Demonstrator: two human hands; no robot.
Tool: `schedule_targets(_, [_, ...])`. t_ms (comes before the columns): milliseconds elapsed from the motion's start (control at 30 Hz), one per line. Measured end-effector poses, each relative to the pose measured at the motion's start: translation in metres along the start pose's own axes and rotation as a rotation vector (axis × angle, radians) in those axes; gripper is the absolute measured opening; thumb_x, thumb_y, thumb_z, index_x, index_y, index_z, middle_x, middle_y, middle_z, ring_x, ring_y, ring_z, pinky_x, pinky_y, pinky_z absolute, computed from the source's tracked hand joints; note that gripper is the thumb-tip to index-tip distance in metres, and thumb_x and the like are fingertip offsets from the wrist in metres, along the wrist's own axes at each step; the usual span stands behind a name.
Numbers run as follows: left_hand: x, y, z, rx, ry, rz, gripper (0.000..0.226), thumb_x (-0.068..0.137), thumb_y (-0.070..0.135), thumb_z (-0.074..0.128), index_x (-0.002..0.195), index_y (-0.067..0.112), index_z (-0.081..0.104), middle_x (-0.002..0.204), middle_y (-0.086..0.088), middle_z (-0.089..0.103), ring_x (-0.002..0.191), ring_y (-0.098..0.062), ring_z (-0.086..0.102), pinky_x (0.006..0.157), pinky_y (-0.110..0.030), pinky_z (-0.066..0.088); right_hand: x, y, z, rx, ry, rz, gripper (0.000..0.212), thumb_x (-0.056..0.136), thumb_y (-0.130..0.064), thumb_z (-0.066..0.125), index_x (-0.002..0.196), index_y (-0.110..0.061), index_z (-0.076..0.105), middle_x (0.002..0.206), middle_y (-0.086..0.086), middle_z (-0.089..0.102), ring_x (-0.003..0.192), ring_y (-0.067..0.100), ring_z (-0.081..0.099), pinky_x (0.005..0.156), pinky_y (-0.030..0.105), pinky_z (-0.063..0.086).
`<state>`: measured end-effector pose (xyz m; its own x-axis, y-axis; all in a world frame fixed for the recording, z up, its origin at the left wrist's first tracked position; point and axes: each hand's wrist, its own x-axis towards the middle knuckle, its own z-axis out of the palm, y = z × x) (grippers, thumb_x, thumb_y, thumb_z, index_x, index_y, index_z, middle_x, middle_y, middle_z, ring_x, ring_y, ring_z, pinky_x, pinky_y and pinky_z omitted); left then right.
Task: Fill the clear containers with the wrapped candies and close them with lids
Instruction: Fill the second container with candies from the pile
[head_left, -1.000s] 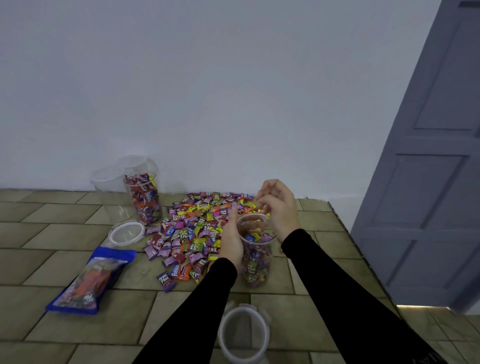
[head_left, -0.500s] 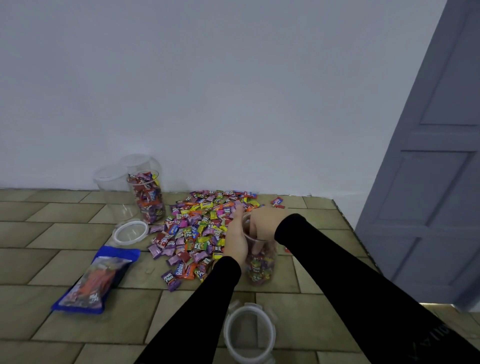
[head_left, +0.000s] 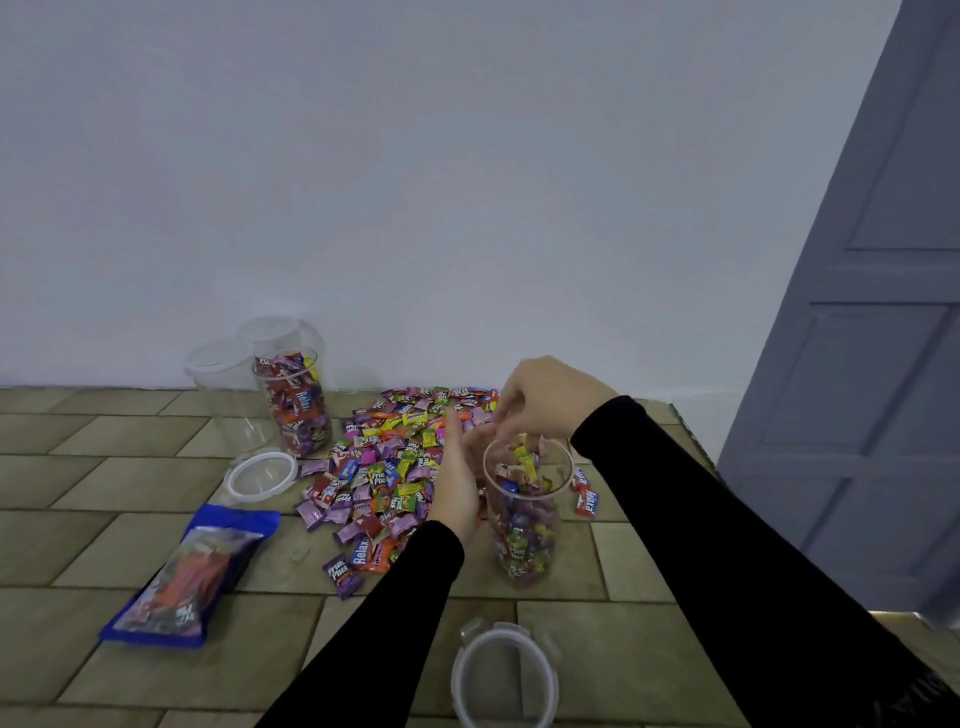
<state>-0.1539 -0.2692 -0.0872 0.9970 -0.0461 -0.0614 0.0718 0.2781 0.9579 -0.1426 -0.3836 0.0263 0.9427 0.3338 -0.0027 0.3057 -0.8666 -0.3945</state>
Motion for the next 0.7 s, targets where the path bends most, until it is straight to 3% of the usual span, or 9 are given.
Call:
schedule_targets(67, [0.007, 0.001, -0.004, 0.113, 0.063, 0.054, 0.068, 0.099, 0.059, 0.021, 0.096, 0.015, 0.072, 0.097, -0.004, 0.074, 0.097, -0.021, 0.067, 0.084, -0.034, 0.047, 0.007, 0.008, 0.001, 0.077, 0.154, -0.010, 0.012, 0.082, -0.027, 0.072, 0.087, -0.017, 0.075, 0.074, -0.007, 0.066, 0.054, 0.006, 0.059, 0.072, 0.026, 0.052])
schedule_targets(167, [0.019, -0.007, -0.016, 0.274, 0.112, 0.115, 0.039, 0.103, 0.039, 0.038, 0.100, 0.015, 0.068, 0.099, 0.000, 0.069, 0.098, -0.019, 0.064, 0.088, -0.036, 0.051, 0.022, 0.031, 0.016, 0.220, 0.312, 0.051, 0.017, 0.089, -0.029, 0.062, 0.091, -0.016, 0.073, 0.080, -0.003, 0.067, 0.062, 0.007, 0.057, 0.077, 0.026, 0.050])
schedule_targets(300, [0.044, -0.026, -0.032, 0.511, 0.097, 0.118, 0.019, 0.100, 0.026, 0.049, 0.103, 0.017, 0.066, 0.102, 0.003, 0.064, 0.099, -0.020, 0.062, 0.091, -0.045, 0.053, 0.037, 0.069, 0.057, 0.483, 0.374, 0.153, 0.018, 0.091, -0.027, 0.062, 0.094, -0.012, 0.072, 0.084, -0.002, 0.070, 0.071, 0.007, 0.060, 0.077, 0.025, 0.048])
schedule_targets(400, [0.065, -0.040, -0.038, 0.792, 0.084, 0.211, 0.014, 0.096, 0.028, 0.057, 0.104, 0.021, 0.065, 0.108, 0.004, 0.055, 0.106, -0.018, 0.053, 0.095, -0.043, 0.048, 0.045, 0.096, 0.084, 0.528, 0.393, 0.209, 0.020, 0.093, -0.022, 0.059, 0.102, -0.008, 0.071, 0.096, 0.001, 0.070, 0.082, 0.008, 0.060, 0.079, 0.021, 0.044])
schedule_targets(533, [0.082, -0.048, -0.035, 1.167, -0.038, 0.222, 0.043, 0.092, 0.051, 0.053, 0.127, 0.028, 0.053, 0.132, -0.002, 0.041, 0.125, -0.020, 0.031, 0.104, -0.035, 0.031, 0.057, 0.131, 0.124, 0.258, 0.396, 0.255, 0.019, 0.093, -0.026, 0.056, 0.106, -0.023, 0.069, 0.107, 0.001, 0.062, 0.100, 0.016, 0.055, 0.088, 0.030, 0.044])
schedule_targets(700, [0.102, -0.059, -0.022, 1.462, -0.144, 0.138, 0.094, 0.074, 0.080, 0.050, 0.151, 0.035, 0.020, 0.156, -0.006, 0.012, 0.143, -0.032, 0.012, 0.112, -0.057, 0.017, 0.065, 0.158, 0.153, 0.049, 0.336, 0.273, 0.034, 0.095, -0.043, 0.048, 0.128, -0.032, 0.054, 0.128, -0.003, 0.048, 0.123, 0.016, 0.037, 0.106, 0.038, 0.030])
